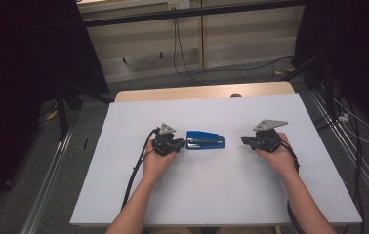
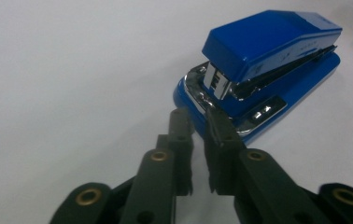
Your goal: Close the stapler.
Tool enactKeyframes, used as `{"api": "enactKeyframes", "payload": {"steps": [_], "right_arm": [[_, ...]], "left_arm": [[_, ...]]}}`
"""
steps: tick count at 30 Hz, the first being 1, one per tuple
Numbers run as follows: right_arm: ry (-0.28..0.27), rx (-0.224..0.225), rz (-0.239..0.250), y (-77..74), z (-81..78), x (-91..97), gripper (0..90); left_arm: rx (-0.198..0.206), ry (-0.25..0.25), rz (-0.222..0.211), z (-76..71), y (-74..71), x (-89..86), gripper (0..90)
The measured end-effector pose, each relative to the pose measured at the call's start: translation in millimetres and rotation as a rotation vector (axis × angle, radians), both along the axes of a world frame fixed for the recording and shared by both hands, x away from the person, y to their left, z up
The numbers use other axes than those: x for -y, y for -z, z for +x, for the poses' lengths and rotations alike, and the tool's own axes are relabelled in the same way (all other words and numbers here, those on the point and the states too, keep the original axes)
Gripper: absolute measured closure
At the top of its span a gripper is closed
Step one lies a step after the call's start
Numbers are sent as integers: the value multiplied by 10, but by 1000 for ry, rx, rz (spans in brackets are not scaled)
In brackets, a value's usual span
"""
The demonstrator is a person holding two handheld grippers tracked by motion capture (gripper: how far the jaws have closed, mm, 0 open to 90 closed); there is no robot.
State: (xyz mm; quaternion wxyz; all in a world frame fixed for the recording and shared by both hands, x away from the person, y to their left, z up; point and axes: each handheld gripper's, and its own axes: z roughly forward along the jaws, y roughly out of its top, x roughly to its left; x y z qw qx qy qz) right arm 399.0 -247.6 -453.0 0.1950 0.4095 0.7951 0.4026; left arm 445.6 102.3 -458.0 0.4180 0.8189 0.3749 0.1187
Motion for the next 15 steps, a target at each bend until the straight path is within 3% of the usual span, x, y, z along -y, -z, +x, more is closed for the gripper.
{"api": "enactKeyframes", "payload": {"steps": [9,12,15], "right_arm": [[29,26,48,-22,-65,21,649],[28,30,46,-35,-106,22,596],[29,36,41,-50,-156,20,557]], "left_arm": [[-5,25,-30,-58,-111,-77,513],[-9,28,-52,-88,-140,-107,428],[-4,49,-44,-113,-167,-140,372]]}}
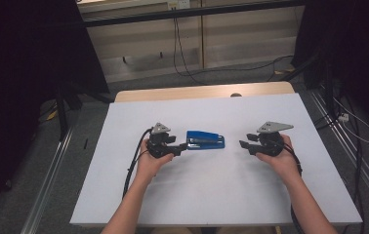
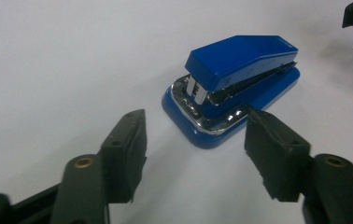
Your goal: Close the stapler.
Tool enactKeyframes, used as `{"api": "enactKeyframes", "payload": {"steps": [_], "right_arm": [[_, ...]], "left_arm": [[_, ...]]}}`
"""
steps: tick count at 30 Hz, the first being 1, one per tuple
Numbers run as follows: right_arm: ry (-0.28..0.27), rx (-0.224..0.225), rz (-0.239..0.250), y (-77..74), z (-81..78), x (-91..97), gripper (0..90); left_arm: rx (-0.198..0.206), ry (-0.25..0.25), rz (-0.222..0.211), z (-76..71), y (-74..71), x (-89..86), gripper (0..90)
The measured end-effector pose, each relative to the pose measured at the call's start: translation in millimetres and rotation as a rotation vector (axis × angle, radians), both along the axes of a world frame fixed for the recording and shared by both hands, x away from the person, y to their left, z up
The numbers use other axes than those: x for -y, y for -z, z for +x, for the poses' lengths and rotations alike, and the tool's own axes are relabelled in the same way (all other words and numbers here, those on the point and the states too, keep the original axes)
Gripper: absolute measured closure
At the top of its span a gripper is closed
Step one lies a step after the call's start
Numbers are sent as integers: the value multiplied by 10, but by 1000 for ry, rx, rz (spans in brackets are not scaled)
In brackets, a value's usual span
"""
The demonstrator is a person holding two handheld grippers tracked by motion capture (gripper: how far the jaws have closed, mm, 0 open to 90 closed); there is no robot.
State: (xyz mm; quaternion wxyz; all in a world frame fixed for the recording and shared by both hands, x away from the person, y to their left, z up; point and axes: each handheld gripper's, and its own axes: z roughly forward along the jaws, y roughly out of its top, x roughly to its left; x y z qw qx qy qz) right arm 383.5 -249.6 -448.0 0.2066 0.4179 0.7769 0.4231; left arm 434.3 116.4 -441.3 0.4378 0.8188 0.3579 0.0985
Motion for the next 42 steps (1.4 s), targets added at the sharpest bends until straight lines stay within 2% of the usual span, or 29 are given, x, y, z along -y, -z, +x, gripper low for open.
{"api": "enactKeyframes", "payload": {"steps": [2,8,11,15,21,26,29,31,36,42], "right_arm": [[2,4,5,-7,-36,-1,514],[34,20,16,-37,-173,10,374],[46,14,17,-28,-242,26,324],[54,11,25,-30,-317,46,272],[46,8,17,-20,-427,61,225],[46,-1,32,-16,-498,87,200],[50,10,21,-17,-552,95,191],[47,-2,16,-5,-590,100,186],[50,-11,23,17,-659,126,179],[56,-12,34,21,-727,167,167]], "left_arm": [[1,-4,-13,-31,-16,-16,328],[9,12,18,-90,-64,-120,253],[-2,3,6,-127,-84,-188,219],[12,-19,-3,-183,-107,-285,189],[9,-42,-4,-243,-126,-405,158],[13,-32,0,-302,-146,-459,147],[18,-30,7,-340,-150,-486,136],[22,-24,11,-357,-155,-517,133],[31,-40,-5,-396,-178,-584,131],[45,-40,20,-433,-181,-649,121]]}}
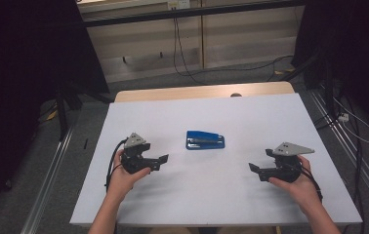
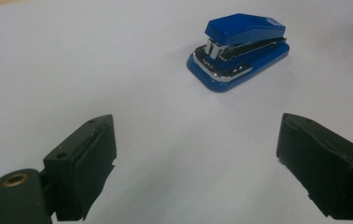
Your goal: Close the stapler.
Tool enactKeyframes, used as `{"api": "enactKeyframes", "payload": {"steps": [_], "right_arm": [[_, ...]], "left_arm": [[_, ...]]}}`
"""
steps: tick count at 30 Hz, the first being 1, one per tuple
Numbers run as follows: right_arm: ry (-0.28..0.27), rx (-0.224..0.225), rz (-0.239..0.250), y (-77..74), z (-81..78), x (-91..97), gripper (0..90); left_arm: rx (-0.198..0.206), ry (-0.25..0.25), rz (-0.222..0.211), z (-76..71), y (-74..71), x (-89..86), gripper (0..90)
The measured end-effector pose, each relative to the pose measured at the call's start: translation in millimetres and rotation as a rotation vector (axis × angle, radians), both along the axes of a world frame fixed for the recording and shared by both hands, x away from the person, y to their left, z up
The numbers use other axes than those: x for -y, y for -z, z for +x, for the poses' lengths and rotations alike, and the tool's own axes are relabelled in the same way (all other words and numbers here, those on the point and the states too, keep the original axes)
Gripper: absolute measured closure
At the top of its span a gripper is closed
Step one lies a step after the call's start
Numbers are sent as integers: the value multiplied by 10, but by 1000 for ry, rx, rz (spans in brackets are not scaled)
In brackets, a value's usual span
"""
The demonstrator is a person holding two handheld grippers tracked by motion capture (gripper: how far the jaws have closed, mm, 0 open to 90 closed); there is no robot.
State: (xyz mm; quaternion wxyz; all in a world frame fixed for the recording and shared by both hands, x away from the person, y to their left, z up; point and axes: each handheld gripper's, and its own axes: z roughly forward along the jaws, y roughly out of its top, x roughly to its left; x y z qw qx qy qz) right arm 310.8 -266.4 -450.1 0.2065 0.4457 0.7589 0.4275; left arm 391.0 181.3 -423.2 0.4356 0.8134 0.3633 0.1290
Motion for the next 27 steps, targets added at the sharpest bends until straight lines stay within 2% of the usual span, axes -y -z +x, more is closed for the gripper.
{"api": "enactKeyframes", "payload": {"steps": [8,13,23,27], "right_arm": [[12,2,-3,-2,-73,40,152],[6,7,-17,-4,-114,42,151],[5,2,-18,20,-196,83,148],[13,0,-22,22,-224,102,148]], "left_arm": [[18,1,-2,-58,-5,-86,118],[7,3,-2,-95,31,-141,112],[27,-39,-32,-187,44,-285,107],[14,-35,-15,-219,75,-348,107]]}}
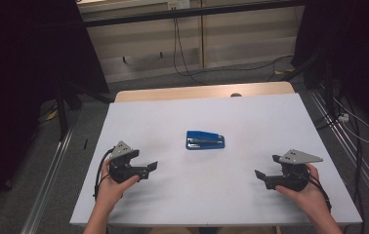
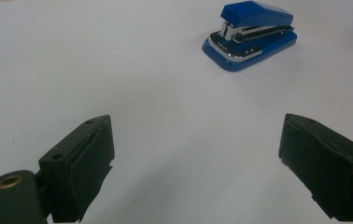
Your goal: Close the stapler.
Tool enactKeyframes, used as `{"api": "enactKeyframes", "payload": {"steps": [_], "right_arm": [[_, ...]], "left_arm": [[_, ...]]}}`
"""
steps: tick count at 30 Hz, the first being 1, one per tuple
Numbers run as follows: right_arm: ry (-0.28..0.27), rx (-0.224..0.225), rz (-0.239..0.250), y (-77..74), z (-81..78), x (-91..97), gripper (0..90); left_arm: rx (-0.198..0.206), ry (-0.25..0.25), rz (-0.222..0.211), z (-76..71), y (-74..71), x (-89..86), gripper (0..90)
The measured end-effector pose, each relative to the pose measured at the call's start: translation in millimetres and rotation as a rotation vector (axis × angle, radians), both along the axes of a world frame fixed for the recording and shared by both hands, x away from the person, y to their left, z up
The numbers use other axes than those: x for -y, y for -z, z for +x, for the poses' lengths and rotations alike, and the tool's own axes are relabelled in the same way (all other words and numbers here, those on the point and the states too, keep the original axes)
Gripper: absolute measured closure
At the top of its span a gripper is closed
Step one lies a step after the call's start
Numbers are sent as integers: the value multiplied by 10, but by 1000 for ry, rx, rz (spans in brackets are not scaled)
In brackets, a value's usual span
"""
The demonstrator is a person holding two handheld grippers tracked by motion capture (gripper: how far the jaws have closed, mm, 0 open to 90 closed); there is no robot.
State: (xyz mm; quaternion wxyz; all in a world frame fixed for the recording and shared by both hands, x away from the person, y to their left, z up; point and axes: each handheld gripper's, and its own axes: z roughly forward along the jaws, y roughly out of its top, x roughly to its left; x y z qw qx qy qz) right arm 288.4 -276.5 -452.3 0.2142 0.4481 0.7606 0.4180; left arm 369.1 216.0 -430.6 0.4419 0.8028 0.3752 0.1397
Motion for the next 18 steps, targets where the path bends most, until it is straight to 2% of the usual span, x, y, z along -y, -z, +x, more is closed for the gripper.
{"api": "enactKeyframes", "payload": {"steps": [18], "right_arm": [[-7,-1,-9,3,-27,-19,147]], "left_arm": [[-8,-23,9,-76,53,-198,99]]}}
